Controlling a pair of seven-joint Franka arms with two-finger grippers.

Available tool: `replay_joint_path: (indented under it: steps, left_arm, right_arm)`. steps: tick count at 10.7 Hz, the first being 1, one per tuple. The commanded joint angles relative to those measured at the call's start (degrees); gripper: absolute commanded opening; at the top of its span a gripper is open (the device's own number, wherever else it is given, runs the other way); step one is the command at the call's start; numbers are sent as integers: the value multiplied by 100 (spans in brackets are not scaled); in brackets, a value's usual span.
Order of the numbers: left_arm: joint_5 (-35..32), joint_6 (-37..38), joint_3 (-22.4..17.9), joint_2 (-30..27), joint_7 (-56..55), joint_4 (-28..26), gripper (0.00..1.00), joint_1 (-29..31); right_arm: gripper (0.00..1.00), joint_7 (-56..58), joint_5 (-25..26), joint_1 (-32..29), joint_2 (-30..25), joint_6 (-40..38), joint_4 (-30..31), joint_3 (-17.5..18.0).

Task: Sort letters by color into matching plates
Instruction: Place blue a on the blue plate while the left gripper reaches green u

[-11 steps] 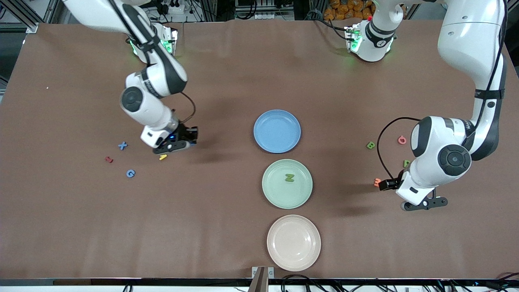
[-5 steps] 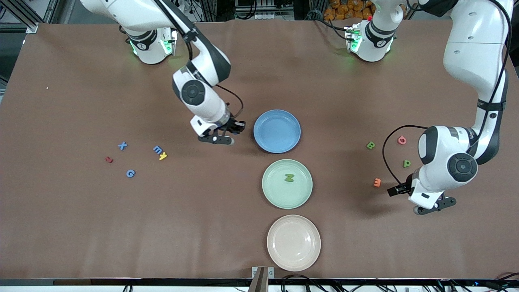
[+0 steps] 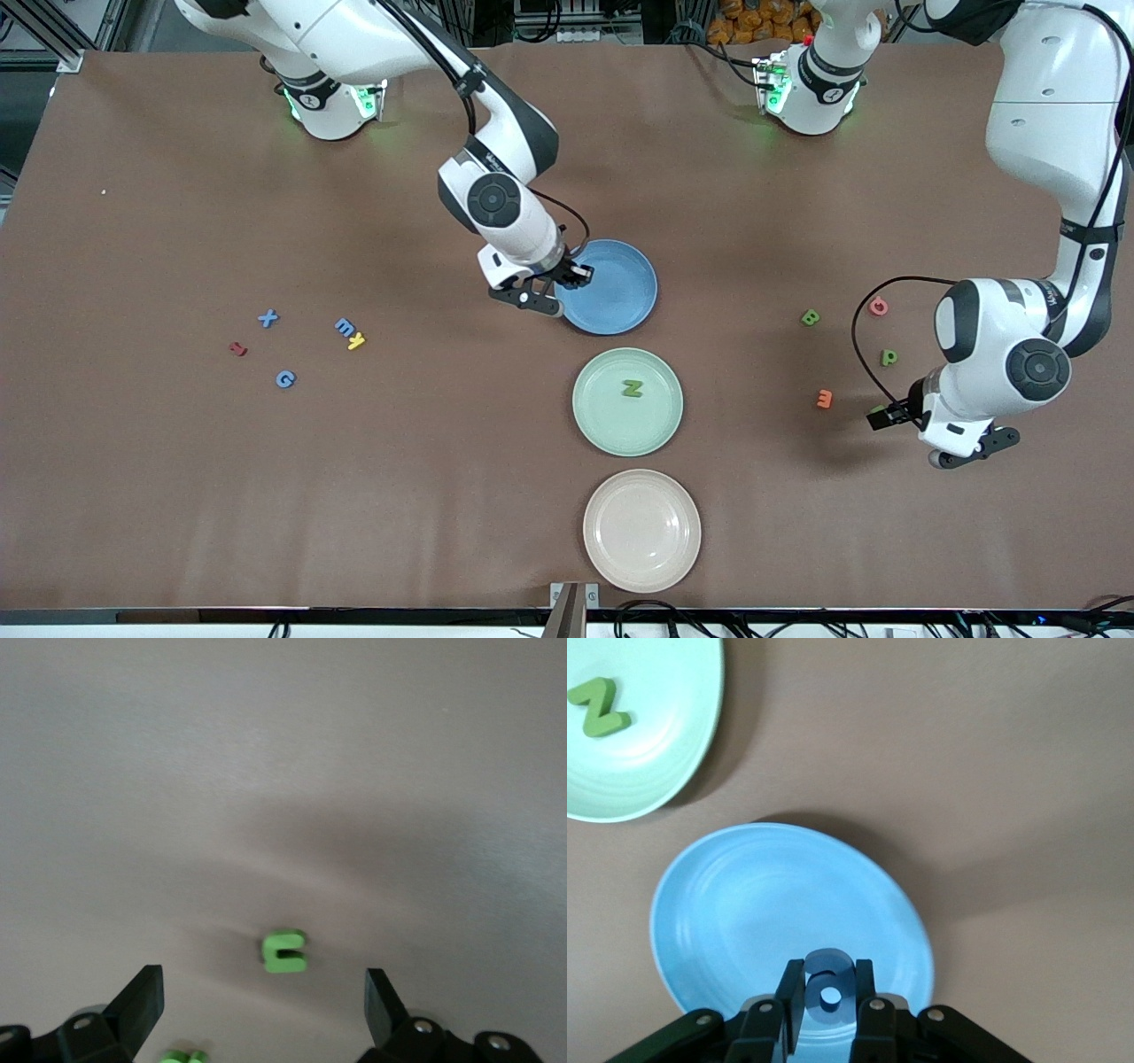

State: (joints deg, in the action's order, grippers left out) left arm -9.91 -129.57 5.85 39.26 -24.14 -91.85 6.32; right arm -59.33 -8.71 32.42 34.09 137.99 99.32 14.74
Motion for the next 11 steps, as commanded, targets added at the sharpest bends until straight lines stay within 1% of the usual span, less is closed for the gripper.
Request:
replay_joint_path:
  steps: [1, 2, 3, 4, 6, 7, 9, 10, 11]
  left_arm:
    - [155, -164, 83, 11, 94, -8, 100, 53]
    - [321, -191, 83, 55, 94, -17, 100, 53]
    - [349, -244, 83, 125, 59, -26, 100, 36]
    - [349, -444, 75, 161, 67, -139, 100, 44]
    - [297, -832, 74, 161, 76, -351, 100, 88]
    - [279, -842, 66, 170, 85, -369, 100, 80]
    - [279, -842, 66, 196, 85, -395, 100, 62]
    - [270, -842, 66, 196, 76, -421, 100, 88]
    - [270, -842, 66, 187, 85, -483, 100, 141]
  right_arm:
    - [22, -641, 115, 264, 598, -88, -721, -50]
    - [33, -729, 115, 300, 599, -105, -721, -50]
    - [84, -895, 115, 309, 599, -114, -712, -50]
    - [100, -905, 220, 309, 599, -123, -704, -67]
    - [100, -835, 317, 292, 546, -253, -669, -155]
    - [100, -826, 326, 283, 494, -542, -694, -260]
    - [100, -555, 326, 178, 275, -1034, -660, -646]
    - [100, -310, 326, 21, 169, -1159, -659, -830]
    - [100, 362, 370, -172, 72, -1186, -651, -1024]
